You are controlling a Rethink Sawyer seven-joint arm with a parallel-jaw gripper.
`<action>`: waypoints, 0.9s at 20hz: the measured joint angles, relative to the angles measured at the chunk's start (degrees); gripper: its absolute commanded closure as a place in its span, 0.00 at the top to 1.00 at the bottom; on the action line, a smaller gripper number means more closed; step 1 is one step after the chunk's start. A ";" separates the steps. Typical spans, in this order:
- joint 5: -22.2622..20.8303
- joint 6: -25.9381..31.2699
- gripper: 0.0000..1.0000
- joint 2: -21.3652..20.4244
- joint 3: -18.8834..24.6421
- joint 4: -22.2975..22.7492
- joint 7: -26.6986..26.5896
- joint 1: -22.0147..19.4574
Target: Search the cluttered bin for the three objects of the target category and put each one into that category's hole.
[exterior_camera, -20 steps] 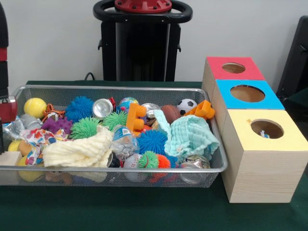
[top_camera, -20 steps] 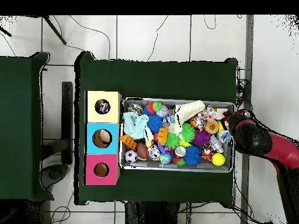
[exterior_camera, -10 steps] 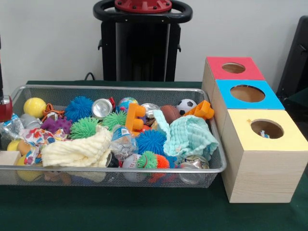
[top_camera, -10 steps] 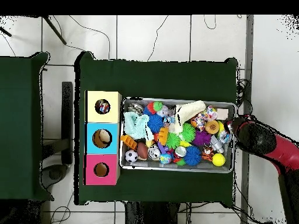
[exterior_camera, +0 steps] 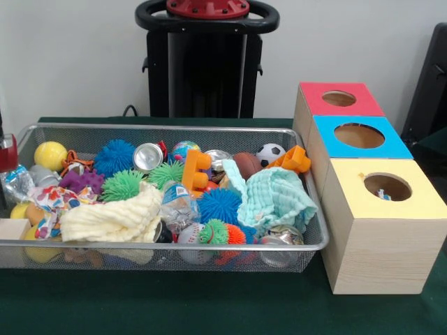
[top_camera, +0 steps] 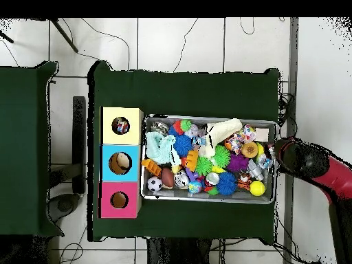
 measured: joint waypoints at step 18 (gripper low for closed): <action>3.49 7.47 0.00 -13.11 -10.00 1.31 0.00 6.40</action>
